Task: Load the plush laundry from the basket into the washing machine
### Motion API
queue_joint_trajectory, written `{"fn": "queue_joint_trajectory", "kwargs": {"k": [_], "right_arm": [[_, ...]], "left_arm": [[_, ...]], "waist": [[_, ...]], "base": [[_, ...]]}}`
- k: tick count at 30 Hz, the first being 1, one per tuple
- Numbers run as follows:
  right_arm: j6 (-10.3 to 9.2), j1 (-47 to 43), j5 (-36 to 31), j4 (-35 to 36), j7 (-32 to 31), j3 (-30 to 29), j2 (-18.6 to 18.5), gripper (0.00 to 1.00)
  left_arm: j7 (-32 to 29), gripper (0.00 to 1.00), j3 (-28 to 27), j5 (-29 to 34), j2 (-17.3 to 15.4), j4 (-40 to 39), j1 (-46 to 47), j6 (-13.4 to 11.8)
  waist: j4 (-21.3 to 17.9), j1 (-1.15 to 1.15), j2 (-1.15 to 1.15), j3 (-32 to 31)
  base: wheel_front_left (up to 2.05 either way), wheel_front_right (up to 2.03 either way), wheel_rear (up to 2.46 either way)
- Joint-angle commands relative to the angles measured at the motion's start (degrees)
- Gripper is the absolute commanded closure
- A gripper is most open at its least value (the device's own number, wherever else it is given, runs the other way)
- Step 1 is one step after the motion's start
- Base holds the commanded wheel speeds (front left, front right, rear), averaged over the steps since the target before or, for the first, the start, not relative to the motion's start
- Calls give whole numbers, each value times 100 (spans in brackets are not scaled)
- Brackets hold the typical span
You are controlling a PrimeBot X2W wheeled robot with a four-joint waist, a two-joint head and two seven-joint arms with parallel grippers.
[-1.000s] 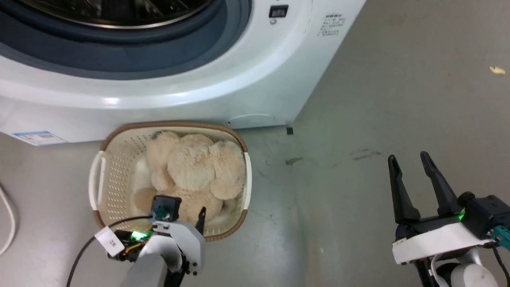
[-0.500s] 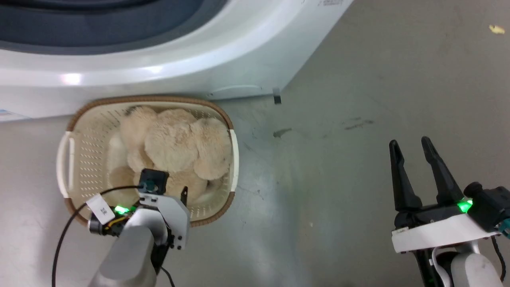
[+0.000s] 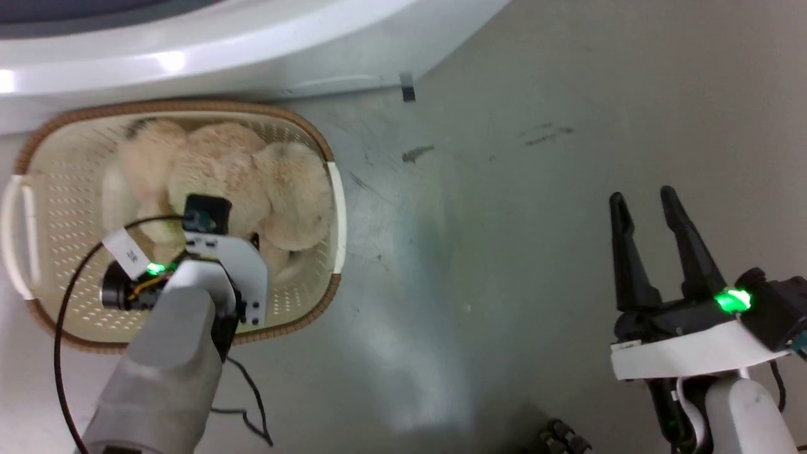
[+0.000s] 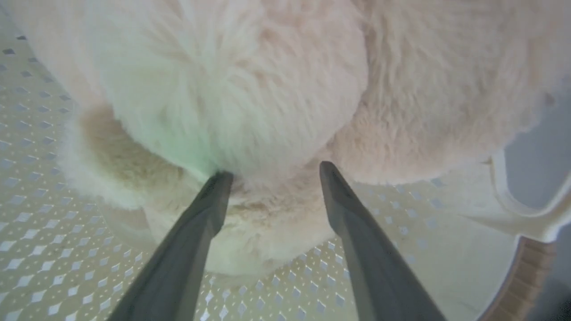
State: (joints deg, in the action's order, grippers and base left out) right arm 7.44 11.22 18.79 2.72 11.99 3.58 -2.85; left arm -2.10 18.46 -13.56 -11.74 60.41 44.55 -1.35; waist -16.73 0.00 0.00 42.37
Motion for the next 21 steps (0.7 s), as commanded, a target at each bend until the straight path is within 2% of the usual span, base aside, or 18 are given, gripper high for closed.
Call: {"fn": "queue_joint_trajectory", "kwargs": {"k": [1, 11, 19, 20, 21], "right_arm": [[4, 153, -3, 67, 69, 74, -2, 0], [4, 350, 207, 166, 188, 189, -2, 0], [4, 475, 385, 162, 284, 348, -2, 0], [5, 495, 406, 157, 296, 349, -3, 0], [5, 505, 412, 148, 301, 345, -3, 0]], "left_arm": [[-53, 0, 31, -73, -44, 201, 246, -92], [-270, 0, 89, -346, -295, 795, 875, -620], [-276, 0, 194, -591, -399, 1268, 1275, -588], [-331, 90, 179, -670, -378, 1327, 1301, -504], [-403, 100, 155, -738, -349, 1350, 1292, -419]], "waist": [[-94, 0, 0, 198], [-322, 0, 0, 838], [-498, 0, 0, 1323], [-514, 0, 0, 1368], [-517, 0, 0, 1379]], "base": [[0, 0, 0], [0, 0, 0], [0, 0, 0], [0, 0, 0], [0, 0, 0]]}}
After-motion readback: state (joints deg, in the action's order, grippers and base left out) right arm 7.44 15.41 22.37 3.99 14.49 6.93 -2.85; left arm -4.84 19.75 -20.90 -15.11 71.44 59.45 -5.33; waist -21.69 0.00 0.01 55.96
